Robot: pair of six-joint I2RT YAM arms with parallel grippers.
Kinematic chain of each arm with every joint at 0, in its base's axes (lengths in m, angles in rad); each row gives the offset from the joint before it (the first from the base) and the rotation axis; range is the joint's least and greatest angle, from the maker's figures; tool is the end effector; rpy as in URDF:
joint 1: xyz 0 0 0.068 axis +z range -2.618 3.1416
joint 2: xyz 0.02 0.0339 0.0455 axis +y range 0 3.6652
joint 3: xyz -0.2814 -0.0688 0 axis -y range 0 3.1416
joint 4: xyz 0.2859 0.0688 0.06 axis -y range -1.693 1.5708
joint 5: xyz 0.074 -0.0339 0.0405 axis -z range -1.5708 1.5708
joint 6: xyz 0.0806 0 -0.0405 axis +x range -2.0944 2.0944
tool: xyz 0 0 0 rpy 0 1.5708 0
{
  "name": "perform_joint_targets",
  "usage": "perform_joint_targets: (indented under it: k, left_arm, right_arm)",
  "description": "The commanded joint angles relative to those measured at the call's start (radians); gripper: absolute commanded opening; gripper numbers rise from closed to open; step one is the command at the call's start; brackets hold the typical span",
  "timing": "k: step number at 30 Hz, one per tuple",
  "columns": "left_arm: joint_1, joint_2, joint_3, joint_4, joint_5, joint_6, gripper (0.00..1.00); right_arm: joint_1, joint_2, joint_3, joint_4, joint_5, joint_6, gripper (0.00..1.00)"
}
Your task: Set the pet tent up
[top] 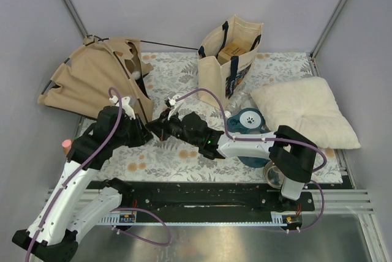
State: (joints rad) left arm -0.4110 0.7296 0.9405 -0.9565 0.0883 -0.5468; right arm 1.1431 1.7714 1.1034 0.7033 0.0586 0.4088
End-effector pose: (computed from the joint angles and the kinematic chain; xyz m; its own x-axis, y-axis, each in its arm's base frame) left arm 0.1719 -0.0827 0.3149 -0.7690 -0.2298 -0.5964 0.0673 0.8988 -0.4331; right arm 0.2084 0.4458 0.2647 -0.3380 0.2152 -0.9162 -0.8171 0.4160 0.3992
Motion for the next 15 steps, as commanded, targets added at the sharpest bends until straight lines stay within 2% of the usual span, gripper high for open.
perform_joint_targets:
  k: [1,2,8,15]
  left_arm:
    - [-0.008,-0.033,0.087,0.056,0.08,0.008,0.23]
    - [-0.008,-0.036,0.09,0.05,0.074,0.005,0.29]
    - [-0.006,-0.073,0.104,-0.001,0.002,0.004,0.34]
    - [-0.008,-0.072,0.145,0.013,-0.153,-0.034,0.65]
  right_arm:
    - [-0.02,-0.004,-0.02,-0.045,0.017,-0.024,0.0]
    - [-0.02,-0.006,-0.019,-0.047,0.017,-0.025,0.0]
    - [-0.02,-0.013,-0.022,-0.05,0.015,-0.036,0.0]
    - [-0.014,-0.017,-0.045,-0.062,-0.011,-0.099,0.0]
